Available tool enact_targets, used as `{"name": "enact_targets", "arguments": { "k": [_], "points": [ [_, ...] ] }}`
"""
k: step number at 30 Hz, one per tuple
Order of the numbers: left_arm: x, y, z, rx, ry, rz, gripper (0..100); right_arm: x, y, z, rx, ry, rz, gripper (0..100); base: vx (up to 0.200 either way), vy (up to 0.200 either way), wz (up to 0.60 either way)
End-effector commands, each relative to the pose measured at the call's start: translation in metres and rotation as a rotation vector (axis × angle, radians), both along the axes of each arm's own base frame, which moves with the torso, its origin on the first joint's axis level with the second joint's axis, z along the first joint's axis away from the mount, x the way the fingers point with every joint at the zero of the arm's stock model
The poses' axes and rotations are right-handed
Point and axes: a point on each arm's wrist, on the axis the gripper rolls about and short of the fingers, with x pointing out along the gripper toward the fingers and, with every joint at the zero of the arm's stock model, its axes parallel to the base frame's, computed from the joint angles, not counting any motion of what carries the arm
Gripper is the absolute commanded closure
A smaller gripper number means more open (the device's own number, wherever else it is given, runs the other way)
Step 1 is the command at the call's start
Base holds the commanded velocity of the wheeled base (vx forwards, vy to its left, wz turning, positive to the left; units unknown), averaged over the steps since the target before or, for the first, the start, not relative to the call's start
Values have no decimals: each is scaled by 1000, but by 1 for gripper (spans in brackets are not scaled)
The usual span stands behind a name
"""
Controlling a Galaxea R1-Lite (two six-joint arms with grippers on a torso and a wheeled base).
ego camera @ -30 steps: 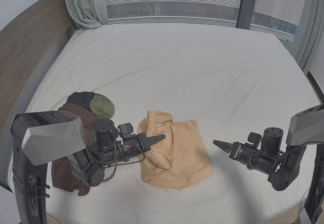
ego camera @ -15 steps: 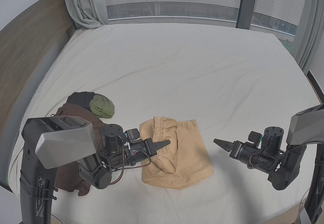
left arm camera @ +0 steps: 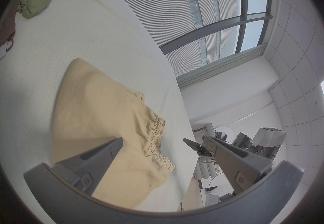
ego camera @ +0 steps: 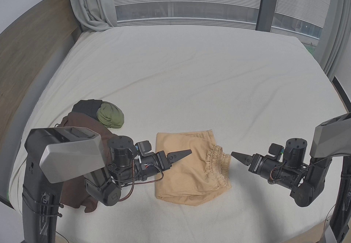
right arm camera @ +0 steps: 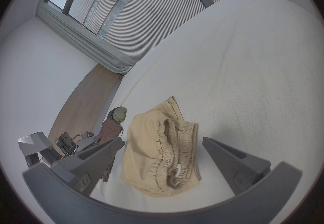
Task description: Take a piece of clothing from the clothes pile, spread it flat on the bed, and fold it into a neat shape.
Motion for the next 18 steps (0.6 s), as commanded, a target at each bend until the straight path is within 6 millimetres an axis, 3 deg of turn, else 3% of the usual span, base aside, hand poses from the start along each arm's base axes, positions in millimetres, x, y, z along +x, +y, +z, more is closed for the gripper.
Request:
{"name": "enact_targets", "arguments": {
  "k": [1, 9, 18],
  "points": [
    [-2, 1, 1, 1, 2, 1, 0, 0, 0, -1, -1, 3, 2, 0, 0, 0, 0],
    [-4, 4, 1, 2, 0, 3, 0, -1, 1, -1, -1, 3, 3, 0, 0, 0, 0],
    [-20, 15, 41, -21, -45, 14, 0, -2, 3, -1, -2, 6, 11, 0, 0, 0, 0]
  ]
}}
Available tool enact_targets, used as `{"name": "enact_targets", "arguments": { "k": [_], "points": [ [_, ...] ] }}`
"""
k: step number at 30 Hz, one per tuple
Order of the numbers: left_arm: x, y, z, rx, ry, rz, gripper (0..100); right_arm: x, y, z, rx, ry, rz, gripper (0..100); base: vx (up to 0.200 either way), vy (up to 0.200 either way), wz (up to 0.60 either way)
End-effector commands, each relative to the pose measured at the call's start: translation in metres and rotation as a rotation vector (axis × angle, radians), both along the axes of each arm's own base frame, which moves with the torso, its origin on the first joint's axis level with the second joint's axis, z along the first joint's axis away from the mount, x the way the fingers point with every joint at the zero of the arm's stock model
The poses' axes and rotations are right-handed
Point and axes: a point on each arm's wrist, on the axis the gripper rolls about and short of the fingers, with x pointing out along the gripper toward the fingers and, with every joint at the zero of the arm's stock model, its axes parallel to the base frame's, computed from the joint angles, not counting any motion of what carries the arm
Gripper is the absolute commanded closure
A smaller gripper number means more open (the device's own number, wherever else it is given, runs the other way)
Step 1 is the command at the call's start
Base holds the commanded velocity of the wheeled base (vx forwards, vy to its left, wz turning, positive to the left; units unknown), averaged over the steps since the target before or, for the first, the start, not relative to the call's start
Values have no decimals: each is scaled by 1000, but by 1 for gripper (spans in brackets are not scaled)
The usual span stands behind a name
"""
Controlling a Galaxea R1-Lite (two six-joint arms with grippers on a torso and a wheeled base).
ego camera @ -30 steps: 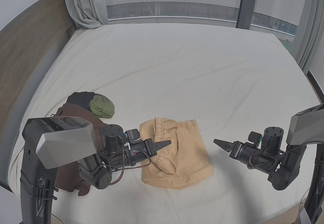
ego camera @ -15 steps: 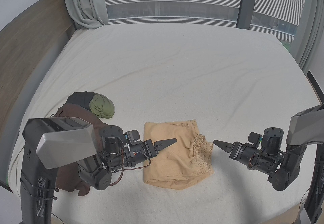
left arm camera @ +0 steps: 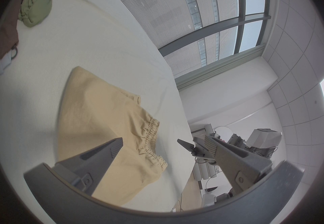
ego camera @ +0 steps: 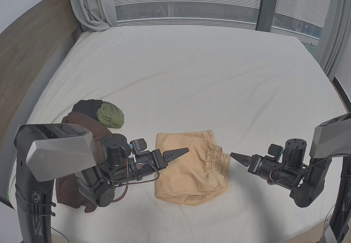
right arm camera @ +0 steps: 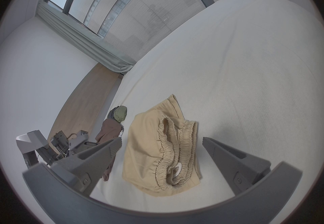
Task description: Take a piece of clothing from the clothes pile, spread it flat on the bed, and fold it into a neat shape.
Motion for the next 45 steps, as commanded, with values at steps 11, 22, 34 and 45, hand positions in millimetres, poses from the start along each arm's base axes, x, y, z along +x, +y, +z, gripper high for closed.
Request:
{"name": "enact_targets", "arguments": {
  "k": [11, 22, 34, 45],
  "points": [
    [-28, 39, 73, -47, -100, 62, 0, -2, 3, -1, -2, 4, 10, 0, 0, 0, 0],
    [-59, 96, 106, -72, -148, 84, 0, -8, 11, -1, -6, 9, 39, 0, 0, 0, 0],
    [-81, 149, 107, -45, -163, 93, 0, -17, 17, -11, -28, 60, 71, 0, 0, 0, 0],
    [-83, 155, 88, 107, -268, 84, 0, -16, 16, -44, -70, 163, 67, 0, 0, 0, 0]
  ]
}}
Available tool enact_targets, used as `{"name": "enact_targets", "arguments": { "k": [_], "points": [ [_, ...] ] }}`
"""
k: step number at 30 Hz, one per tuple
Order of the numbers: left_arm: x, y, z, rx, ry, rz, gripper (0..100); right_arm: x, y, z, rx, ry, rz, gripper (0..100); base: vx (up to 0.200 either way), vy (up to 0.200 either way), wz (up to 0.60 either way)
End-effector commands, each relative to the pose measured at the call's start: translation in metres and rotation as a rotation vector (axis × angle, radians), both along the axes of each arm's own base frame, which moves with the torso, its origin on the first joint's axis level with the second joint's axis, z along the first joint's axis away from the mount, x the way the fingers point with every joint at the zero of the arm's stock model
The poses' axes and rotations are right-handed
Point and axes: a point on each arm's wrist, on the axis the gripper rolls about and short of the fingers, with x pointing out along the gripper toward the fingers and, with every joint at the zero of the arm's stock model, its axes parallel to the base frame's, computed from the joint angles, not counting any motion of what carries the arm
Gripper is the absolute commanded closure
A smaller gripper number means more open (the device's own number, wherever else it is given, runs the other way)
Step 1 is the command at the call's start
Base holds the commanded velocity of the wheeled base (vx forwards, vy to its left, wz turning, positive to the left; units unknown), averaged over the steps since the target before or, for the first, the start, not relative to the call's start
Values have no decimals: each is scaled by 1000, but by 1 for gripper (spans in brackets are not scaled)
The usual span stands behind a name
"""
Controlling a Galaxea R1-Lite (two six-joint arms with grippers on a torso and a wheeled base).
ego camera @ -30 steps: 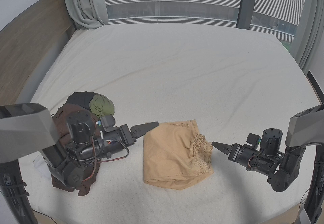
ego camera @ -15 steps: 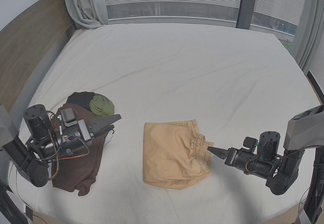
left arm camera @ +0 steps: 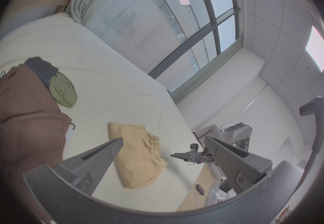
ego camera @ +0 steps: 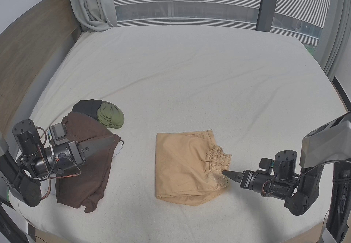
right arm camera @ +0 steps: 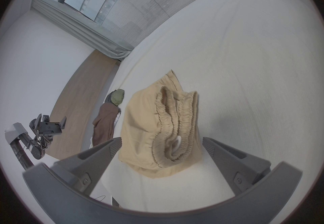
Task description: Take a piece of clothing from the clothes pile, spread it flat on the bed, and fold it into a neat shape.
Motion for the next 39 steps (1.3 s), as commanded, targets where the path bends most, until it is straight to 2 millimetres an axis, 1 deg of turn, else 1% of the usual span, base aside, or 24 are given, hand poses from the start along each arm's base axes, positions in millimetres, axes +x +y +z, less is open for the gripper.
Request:
{"name": "enact_targets", "arguments": {
  "k": [1, 4, 8, 10, 13, 21, 30, 34, 39],
  "points": [
    [0, 3, -11, 34, 8, 7, 0, 0, 0, -19, -24, 56, 1, 0, 0, 0, 0],
    [-5, 4, -20, 71, 6, -5, 0, 2, 2, -26, -28, 70, 1, 0, 0, 0, 0],
    [-4, 4, -20, 89, -27, -6, 0, 4, 2, -33, -34, 83, 0, 0, 0, 0, 0],
    [-4, 6, -22, 112, -61, 0, 0, 6, 3, -40, -38, 97, -3, 0, 0, 0, 0],
    [-6, 5, -26, 121, -60, -9, 0, 10, 4, -46, -37, 99, -5, 0, 0, 0, 0],
    [-8, 3, -27, 123, -60, -15, 0, 15, 9, -52, -34, 98, 1, 0, 0, 0, 0],
    [-8, 6, -26, 123, -67, -2, 0, 23, 28, -66, -16, 87, 36, 0, 0, 0, 0],
    [-8, 6, -26, 123, -70, -2, 0, 30, 42, -69, 20, 73, 49, 0, 0, 0, 0],
    [-8, 6, -26, 124, -70, 1, 0, 32, 44, -69, 28, 66, 53, 0, 0, 0, 0]
  ]
}}
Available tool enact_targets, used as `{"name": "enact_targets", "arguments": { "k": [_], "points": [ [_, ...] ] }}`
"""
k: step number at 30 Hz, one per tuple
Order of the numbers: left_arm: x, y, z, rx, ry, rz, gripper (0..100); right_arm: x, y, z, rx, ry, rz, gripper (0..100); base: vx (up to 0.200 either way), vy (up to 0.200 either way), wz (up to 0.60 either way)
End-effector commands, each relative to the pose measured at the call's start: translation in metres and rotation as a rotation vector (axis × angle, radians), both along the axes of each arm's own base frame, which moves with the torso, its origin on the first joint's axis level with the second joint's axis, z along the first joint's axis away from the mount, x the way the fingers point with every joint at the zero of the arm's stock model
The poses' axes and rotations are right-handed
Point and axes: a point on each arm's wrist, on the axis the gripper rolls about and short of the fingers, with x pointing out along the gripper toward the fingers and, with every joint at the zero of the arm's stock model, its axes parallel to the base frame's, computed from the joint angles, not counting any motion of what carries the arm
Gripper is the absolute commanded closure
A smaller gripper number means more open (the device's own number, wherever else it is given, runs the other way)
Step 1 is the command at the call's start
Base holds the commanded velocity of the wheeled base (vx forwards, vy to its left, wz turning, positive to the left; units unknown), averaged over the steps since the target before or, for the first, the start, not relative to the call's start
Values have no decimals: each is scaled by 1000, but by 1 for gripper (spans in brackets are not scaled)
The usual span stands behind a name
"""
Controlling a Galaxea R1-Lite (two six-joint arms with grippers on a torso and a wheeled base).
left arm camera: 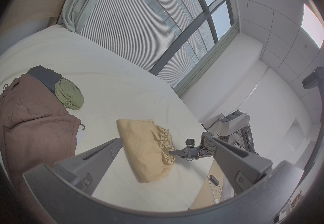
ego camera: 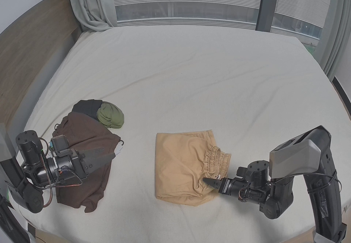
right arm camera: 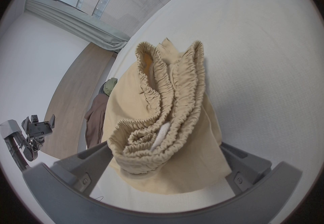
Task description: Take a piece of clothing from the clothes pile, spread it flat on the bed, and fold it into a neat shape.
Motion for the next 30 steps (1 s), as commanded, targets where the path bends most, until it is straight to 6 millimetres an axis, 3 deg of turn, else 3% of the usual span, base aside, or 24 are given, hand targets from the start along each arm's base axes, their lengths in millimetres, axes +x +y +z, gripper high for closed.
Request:
{"name": "enact_targets", "arguments": {
  "k": [1, 11, 13, 15, 19, 22, 30],
  "points": [
    [0, 0, 0, 0, 2, 1, 0, 1, 3, -5, 1, 5, 6, 0, 0, 0, 0],
    [1, 0, 0, 0, -4, -1, 0, 3, 8, 7, 45, -12, 1, 0, 0, 0, 0],
    [1, 1, 0, 0, -4, 4, 0, 0, 4, 25, 66, -33, 0, 0, 0, 0, 0],
    [1, 1, 0, 0, -2, 2, 0, -2, 4, 30, 74, -33, 0, 0, 0, 0, 0],
    [1, 0, -1, 0, 1, -1, 0, 1, 8, 28, 79, -36, -1, 0, 0, 0, 0],
    [1, 1, -1, 0, 1, 2, 0, 6, 11, 11, 67, -18, -5, 0, 0, 0, 0],
    [2, 1, -2, 1, 7, 4, 0, 7, 13, -3, 53, 2, 0, 0, 0, 0, 0]
  ]
}}
